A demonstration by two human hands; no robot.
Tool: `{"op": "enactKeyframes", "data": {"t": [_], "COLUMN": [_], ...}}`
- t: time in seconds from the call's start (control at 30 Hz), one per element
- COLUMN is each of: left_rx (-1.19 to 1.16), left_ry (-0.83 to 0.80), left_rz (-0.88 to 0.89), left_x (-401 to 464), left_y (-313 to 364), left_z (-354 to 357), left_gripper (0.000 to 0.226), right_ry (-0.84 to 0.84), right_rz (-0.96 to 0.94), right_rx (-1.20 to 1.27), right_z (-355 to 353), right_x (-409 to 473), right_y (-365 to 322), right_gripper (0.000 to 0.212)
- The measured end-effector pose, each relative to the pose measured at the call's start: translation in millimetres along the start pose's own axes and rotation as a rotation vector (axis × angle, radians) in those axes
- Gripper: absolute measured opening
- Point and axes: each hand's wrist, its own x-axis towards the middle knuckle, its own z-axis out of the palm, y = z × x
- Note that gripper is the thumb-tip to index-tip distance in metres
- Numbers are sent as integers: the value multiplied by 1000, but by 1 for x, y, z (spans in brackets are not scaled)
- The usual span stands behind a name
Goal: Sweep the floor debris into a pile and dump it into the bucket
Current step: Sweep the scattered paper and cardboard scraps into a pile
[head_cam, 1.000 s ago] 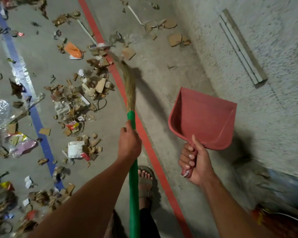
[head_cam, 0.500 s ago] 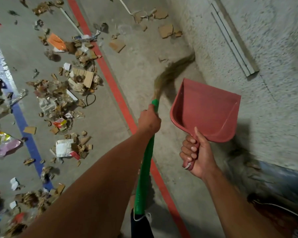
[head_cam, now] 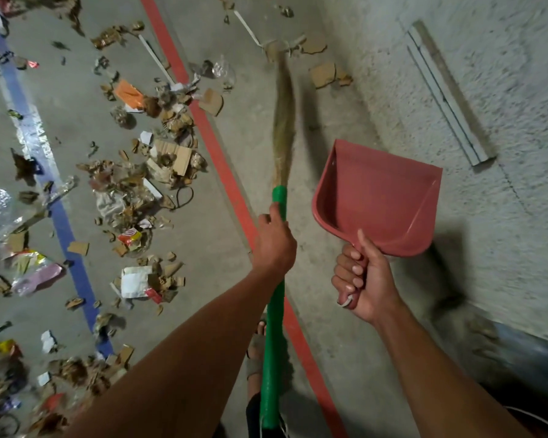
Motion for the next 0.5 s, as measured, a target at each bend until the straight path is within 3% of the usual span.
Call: {"op": "enactKeyframes", "data": {"t": [0.17, 0.37, 0.5], "left_rx": [104, -5, -55], "left_ry": [-119, 159, 228], "left_rz": [-61, -418, -306], "left_x": [49, 61, 34], "left_y": [-10, -53, -54], "left_z": [-16, -59, -61], "left_gripper": [48, 46, 51], "right_ry": [-13, 6, 12], "right_rz": [16, 59, 74], "right_rx": [-21, -44, -39], "right_z": [8, 9, 17], "right_x": [12, 21, 20], "right_y": [0, 12, 9], "right_gripper": [46, 47, 48]}}
